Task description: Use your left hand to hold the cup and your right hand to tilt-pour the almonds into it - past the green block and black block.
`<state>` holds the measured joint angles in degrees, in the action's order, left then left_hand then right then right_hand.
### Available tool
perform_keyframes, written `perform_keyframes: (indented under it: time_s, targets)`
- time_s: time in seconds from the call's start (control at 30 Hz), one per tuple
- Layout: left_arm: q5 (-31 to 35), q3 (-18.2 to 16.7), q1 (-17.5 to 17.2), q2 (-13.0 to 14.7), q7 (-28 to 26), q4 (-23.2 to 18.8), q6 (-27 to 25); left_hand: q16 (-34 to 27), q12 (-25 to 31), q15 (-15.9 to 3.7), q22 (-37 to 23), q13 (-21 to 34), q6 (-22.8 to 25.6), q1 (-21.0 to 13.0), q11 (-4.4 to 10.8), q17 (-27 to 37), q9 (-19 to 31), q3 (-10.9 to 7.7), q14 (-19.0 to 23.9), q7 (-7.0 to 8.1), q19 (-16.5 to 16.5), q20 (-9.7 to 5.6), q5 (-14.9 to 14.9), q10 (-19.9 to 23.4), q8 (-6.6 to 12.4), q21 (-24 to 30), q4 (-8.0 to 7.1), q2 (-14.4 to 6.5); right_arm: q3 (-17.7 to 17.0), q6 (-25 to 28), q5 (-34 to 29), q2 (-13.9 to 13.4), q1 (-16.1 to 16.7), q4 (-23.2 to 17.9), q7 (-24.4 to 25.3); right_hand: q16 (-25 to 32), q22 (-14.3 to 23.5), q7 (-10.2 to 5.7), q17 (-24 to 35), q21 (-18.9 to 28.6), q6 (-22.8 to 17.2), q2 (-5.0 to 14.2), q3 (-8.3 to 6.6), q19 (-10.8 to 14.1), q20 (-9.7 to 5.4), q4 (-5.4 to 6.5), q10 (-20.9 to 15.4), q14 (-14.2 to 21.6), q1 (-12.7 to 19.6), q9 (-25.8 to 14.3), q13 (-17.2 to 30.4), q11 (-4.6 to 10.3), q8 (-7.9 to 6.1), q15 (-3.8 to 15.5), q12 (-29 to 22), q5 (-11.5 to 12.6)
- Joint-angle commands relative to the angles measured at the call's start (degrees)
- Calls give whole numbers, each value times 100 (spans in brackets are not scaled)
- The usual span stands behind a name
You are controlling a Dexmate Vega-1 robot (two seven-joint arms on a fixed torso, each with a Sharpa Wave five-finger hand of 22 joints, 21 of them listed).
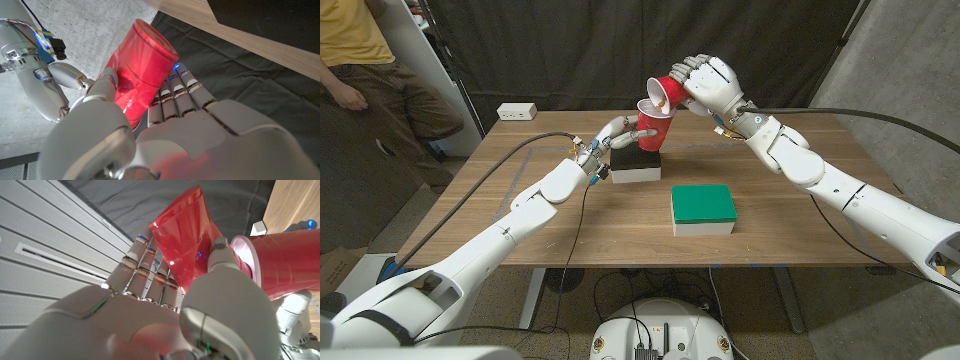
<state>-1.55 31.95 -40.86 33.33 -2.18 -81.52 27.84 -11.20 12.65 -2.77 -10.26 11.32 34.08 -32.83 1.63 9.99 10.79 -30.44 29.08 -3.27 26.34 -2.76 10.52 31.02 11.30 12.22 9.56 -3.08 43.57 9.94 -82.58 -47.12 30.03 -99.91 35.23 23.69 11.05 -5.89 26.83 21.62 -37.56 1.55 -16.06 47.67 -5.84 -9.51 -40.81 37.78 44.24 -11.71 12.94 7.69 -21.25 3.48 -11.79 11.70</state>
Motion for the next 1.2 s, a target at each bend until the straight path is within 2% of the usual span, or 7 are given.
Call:
perform_keyframes:
  time_s: [0.03, 0.37, 1.2]
  targets:
    - [-7, -32, -16, 17, 4, -41, -17, 20, -16, -348, -11, 16, 39, -68, 0, 13, 21, -36, 49, 16, 37, -94, 43, 34, 30, -3, 12, -27, 172, 176, -520, 42, -209, 204, 285, -41, 24, -66, -3, -15, -11, 19, -77, -59, -271, -8, 61, -37, 132, -7, 35, 23, -27, 848, 9, 59]
    - [-17, -23, 32, -12, 28, 44, 24, 20, -24, -344, -11, 17, 41, -63, 18, 14, 21, -38, 61, 12, 40, -87, 42, 29, 26, -5, 8, -30, 348, 491, -829, 153, -351, 480, 570, -167, 15, -215, -4, -31, -10, 163, -310, -156, -281, -67, 182, -108, 488, -15, 72, 130, -62, 885, 26, 56]
    - [-43, -14, 64, -53, 36, 129, 74, 29, -29, -341, -11, 18, 62, -65, 1, 15, 22, -45, 62, 18, 46, -86, 41, 53, 21, -8, 13, -32, 540, 702, -1274, 134, -618, 500, 582, -337, 7, -352, -9, -68, 137, 163, -523, -330, -301, -62, 419, -210, 800, -27, 128, 235, -60, 877, 61, 6]
